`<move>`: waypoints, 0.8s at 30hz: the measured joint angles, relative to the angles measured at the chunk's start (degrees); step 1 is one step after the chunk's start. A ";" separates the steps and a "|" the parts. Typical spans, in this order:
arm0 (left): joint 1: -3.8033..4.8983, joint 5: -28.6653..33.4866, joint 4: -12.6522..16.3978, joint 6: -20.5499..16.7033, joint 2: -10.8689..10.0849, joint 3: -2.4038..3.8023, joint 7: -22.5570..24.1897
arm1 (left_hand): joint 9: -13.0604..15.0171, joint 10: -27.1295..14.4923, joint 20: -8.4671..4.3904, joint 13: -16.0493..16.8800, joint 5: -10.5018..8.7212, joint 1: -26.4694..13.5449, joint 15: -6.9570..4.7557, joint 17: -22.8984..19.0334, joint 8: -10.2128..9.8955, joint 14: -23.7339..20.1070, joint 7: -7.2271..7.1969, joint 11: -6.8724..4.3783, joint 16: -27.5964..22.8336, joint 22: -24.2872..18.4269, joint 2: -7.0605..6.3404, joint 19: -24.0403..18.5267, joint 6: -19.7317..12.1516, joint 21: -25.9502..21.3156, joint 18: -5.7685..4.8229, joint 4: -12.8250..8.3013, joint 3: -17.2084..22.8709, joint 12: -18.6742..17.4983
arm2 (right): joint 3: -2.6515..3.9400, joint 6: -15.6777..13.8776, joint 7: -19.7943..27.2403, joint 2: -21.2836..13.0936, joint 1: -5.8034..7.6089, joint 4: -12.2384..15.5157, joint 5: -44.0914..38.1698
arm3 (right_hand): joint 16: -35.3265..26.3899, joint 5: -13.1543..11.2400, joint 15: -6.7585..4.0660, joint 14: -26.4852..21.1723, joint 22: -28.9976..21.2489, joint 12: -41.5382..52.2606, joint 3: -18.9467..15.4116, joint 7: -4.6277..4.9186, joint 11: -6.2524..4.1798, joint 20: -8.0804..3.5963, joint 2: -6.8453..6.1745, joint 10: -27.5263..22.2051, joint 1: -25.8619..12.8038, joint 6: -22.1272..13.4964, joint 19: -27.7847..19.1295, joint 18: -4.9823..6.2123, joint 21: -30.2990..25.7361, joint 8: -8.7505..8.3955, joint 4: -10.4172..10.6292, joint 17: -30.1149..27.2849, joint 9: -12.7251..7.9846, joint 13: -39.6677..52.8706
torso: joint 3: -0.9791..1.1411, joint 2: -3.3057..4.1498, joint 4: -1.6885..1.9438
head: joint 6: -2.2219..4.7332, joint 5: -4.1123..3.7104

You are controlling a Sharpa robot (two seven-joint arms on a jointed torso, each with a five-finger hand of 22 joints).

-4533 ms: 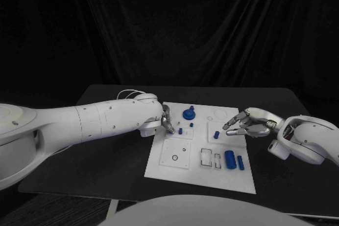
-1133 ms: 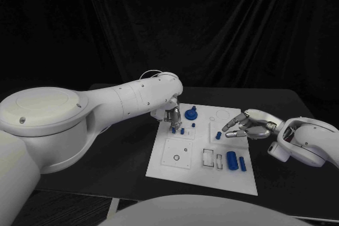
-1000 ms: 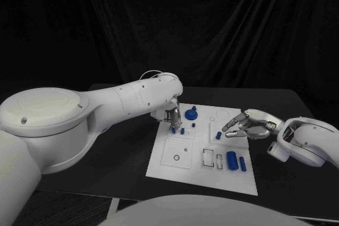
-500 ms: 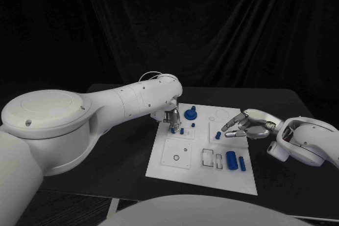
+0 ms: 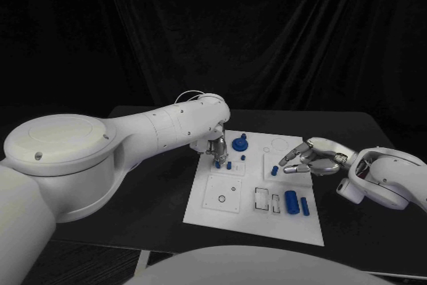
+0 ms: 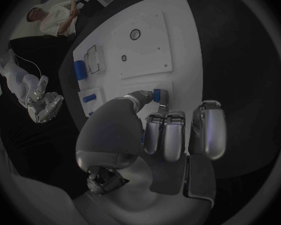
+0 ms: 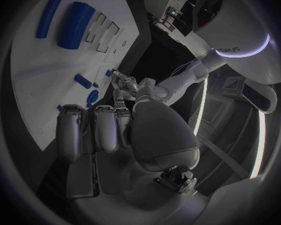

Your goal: Assemble the parts on the task board

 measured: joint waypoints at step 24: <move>-0.21 -1.55 -0.28 -1.70 -0.02 0.12 0.11 | -5.20 0.00 0.00 0.00 -18.37 -1.76 0.00 0.00 -9.86 0.00 -1.19 0.00 0.00 -0.01 2.18 0.00 3.39 -1.19 0.00 -3.23 -3.43 0.00 | 0.00 0.55 0.00 0.02 0.00 -0.05 0.00 | 0.00 0.00 -0.05 0.23 0.04 -0.01 0.00 0.00 0.00 0.00 0.00 0.00 0.00 0.00 0.00 0.00 0.00 0.00 0.00 0.01 0.00 0.00 | 0.01 -0.03 0.02 | 0.00 0.07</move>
